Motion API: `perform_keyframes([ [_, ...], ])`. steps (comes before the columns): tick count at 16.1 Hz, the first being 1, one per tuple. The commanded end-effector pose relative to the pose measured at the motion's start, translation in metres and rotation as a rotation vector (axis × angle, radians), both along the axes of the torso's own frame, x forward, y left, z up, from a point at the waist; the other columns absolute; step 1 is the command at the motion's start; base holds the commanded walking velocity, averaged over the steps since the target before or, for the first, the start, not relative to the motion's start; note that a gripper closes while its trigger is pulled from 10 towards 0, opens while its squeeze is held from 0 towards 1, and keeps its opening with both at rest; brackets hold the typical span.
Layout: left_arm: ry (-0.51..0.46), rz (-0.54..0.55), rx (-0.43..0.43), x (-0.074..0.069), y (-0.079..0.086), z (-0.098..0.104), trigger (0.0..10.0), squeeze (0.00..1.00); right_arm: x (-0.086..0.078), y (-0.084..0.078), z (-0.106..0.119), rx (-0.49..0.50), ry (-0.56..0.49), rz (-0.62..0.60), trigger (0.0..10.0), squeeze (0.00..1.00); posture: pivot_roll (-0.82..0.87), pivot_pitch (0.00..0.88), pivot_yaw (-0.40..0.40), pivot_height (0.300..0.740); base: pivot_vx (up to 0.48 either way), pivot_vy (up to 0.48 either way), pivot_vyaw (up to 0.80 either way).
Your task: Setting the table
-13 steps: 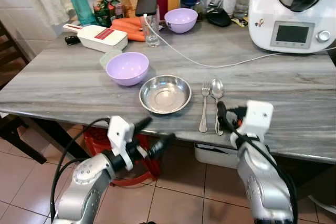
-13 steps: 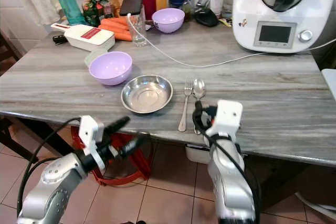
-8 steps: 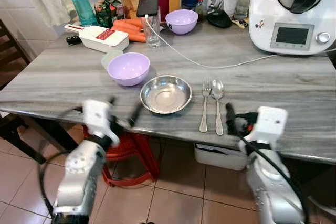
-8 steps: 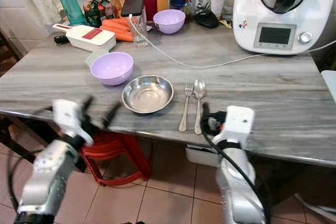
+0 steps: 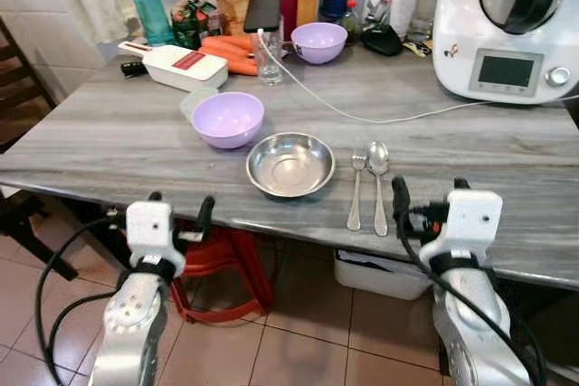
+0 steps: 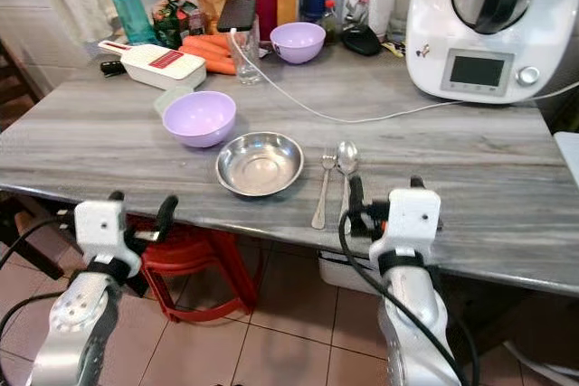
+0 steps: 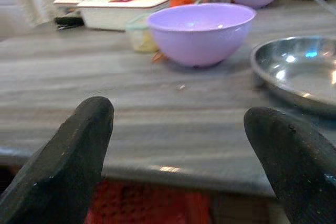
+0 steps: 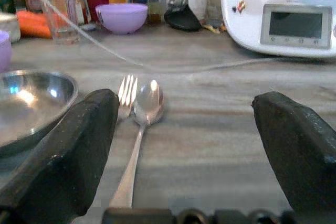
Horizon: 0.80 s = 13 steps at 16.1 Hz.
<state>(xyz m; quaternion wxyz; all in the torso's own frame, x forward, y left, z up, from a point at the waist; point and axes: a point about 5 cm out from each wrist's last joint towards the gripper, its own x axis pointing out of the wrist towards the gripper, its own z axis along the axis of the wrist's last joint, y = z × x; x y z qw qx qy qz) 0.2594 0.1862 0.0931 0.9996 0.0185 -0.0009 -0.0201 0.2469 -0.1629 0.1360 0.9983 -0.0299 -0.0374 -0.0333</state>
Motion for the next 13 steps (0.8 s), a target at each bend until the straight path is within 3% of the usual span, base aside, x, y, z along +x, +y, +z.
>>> perform_keyframes([
  [1, -0.014, 0.023, 0.031, -0.001, 0.005, 0.004, 10.0, 0.00, -0.003, 0.002, 0.005, -0.011, -0.027, 0.019, 10.0, 0.00, -0.11, 0.040, 0.073, 0.740, 0.000, 0.000, 0.00],
  [5, -0.009, 0.018, 0.041, -0.001, 0.005, 0.002, 10.0, 0.00, -0.006, 0.002, 0.001, -0.018, -0.008, 0.020, 10.0, 0.00, -0.11, 0.044, 0.075, 0.740, 0.000, 0.000, -0.40],
  [9, -0.017, 0.004, 0.047, 0.009, -0.002, 0.007, 10.0, 0.00, 0.000, 0.003, 0.002, -0.013, -0.015, 0.017, 10.0, 0.00, -0.12, 0.041, 0.083, 0.740, -0.243, 0.000, -0.65],
  [13, -0.013, 0.001, 0.040, 0.010, -0.003, 0.007, 10.0, 0.00, -0.001, 0.005, -0.002, -0.015, -0.003, 0.019, 10.0, 0.00, -0.11, 0.041, 0.082, 0.740, -0.264, 0.000, 0.00],
])
